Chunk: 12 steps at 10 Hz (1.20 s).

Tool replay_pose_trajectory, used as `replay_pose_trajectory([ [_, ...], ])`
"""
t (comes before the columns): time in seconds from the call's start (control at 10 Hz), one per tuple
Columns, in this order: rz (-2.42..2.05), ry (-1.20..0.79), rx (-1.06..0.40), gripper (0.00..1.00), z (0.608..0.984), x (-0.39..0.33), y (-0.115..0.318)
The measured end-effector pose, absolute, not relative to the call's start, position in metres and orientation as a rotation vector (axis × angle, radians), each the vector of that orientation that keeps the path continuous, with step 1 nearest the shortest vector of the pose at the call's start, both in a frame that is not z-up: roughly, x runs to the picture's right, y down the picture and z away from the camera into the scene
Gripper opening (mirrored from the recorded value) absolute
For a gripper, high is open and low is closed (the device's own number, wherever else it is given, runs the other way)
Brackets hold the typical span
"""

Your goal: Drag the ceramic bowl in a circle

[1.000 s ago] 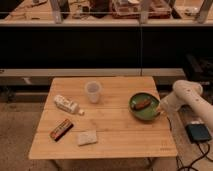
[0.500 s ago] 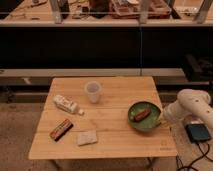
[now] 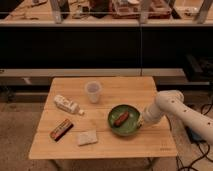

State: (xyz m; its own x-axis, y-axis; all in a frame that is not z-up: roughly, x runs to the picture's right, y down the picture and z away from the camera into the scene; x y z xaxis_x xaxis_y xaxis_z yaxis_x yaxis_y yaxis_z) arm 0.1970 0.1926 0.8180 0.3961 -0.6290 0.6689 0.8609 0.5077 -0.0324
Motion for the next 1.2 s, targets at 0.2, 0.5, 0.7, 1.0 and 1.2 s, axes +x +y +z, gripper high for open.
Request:
replay_pose_trajectory([
  [0.2, -0.919, -0.665, -0.376, 0.0, 0.835, 0.18, 0.162],
  [0.5, -0.752, -0.634, -0.381, 0.0, 0.881, 0.207, 0.125],
  [0.7, -0.653, -0.589, -0.412, 0.0, 0.91, 0.239, 0.117],
  [1.0, -0.587, -0.516, -0.432, 0.0, 0.923, 0.288, 0.117],
  [1.2, -0.592, -0.475, -0.434, 0.0, 0.908, 0.321, 0.126],
])
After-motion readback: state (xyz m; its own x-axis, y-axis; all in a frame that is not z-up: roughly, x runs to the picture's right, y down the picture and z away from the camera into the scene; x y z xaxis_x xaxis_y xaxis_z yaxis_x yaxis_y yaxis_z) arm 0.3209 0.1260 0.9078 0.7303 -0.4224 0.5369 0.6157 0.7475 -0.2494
